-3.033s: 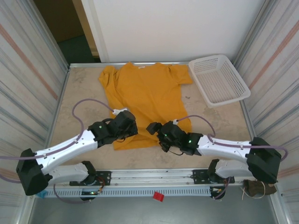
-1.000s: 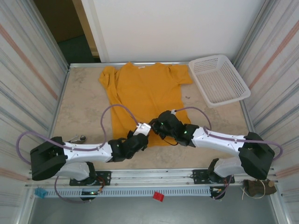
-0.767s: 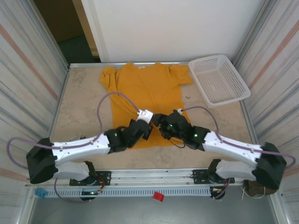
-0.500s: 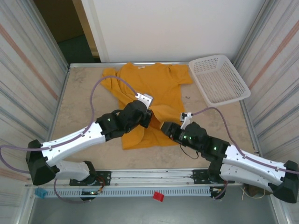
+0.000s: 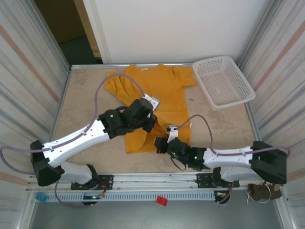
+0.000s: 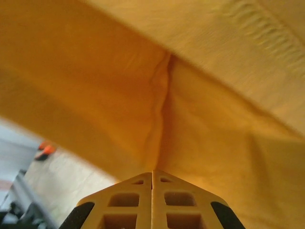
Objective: Fold the inside-out t-shirt
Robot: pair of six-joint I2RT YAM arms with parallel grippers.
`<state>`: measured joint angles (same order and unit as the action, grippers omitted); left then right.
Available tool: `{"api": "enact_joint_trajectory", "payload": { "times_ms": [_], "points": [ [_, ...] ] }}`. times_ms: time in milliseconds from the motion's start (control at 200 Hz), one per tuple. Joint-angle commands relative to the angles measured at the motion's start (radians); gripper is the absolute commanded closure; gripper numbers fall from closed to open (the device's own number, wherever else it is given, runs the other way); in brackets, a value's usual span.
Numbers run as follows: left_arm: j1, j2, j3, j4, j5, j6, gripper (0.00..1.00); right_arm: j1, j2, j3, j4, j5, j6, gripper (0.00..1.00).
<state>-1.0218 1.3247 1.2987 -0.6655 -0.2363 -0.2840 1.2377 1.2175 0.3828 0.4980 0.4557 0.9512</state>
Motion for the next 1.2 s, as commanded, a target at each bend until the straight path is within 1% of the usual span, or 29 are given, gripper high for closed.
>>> {"api": "enact_joint_trajectory", "payload": {
  "times_ms": [0, 45, 115, 195, 286, 366, 436, 491, 566, 626, 726, 827, 902, 1012, 1197],
  "points": [
    [0.003, -0.029, 0.065, -0.058, 0.063, 0.004, 1.00, -0.013, 0.091, 0.046, 0.177, 0.170, 0.013, 1.00],
    [0.003, -0.028, 0.080, -0.074, 0.075, 0.003, 1.00, -0.016, 0.133, 0.063, 0.189, 0.188, 0.040, 1.00],
    [0.003, -0.023, 0.100, -0.099, 0.081, 0.005, 1.00, -0.021, 0.198, 0.095, 0.217, 0.176, 0.044, 1.00],
    [0.006, -0.014, 0.117, -0.119, 0.078, 0.009, 1.00, -0.007, 0.246, 0.106, 0.281, 0.136, 0.026, 1.00],
    [0.015, -0.006, 0.125, -0.127, 0.081, 0.011, 1.00, 0.022, 0.254, 0.121, 0.257, 0.089, 0.029, 1.00],
    [0.029, -0.004, 0.127, -0.120, 0.096, 0.010, 1.00, 0.063, 0.261, 0.119, 0.214, 0.079, 0.089, 1.00],
    [0.041, -0.005, 0.130, -0.114, 0.113, 0.007, 1.00, 0.097, 0.301, 0.118, 0.206, 0.082, 0.192, 1.00],
    [0.047, -0.004, 0.135, -0.113, 0.120, 0.006, 1.00, 0.103, 0.355, 0.108, 0.272, 0.059, 0.313, 1.00],
    [0.053, 0.003, 0.154, -0.124, 0.127, 0.004, 1.00, 0.103, 0.446, 0.113, 0.444, 0.006, 0.385, 1.00],
    [0.054, 0.005, 0.164, -0.132, 0.133, 0.010, 1.00, 0.097, 0.507, 0.143, 0.515, -0.041, 0.422, 1.00],
    [0.056, 0.002, 0.180, -0.152, 0.143, 0.021, 1.00, 0.046, 0.571, 0.153, 0.599, -0.074, 0.467, 1.00],
    [0.055, -0.014, 0.184, -0.158, 0.157, 0.028, 1.00, -0.013, 0.588, 0.142, 0.637, -0.073, 0.488, 1.00],
    [0.056, -0.023, 0.190, -0.169, 0.159, 0.029, 1.00, -0.056, 0.579, 0.137, 0.631, -0.063, 0.485, 1.00],
    [0.056, -0.036, 0.195, -0.174, 0.190, 0.029, 1.00, -0.118, 0.593, 0.168, 0.609, -0.067, 0.509, 1.00],
    [0.054, -0.058, 0.219, -0.173, 0.249, 0.007, 1.00, -0.195, 0.704, 0.275, 0.643, -0.055, 0.569, 1.00]
  ]
}}
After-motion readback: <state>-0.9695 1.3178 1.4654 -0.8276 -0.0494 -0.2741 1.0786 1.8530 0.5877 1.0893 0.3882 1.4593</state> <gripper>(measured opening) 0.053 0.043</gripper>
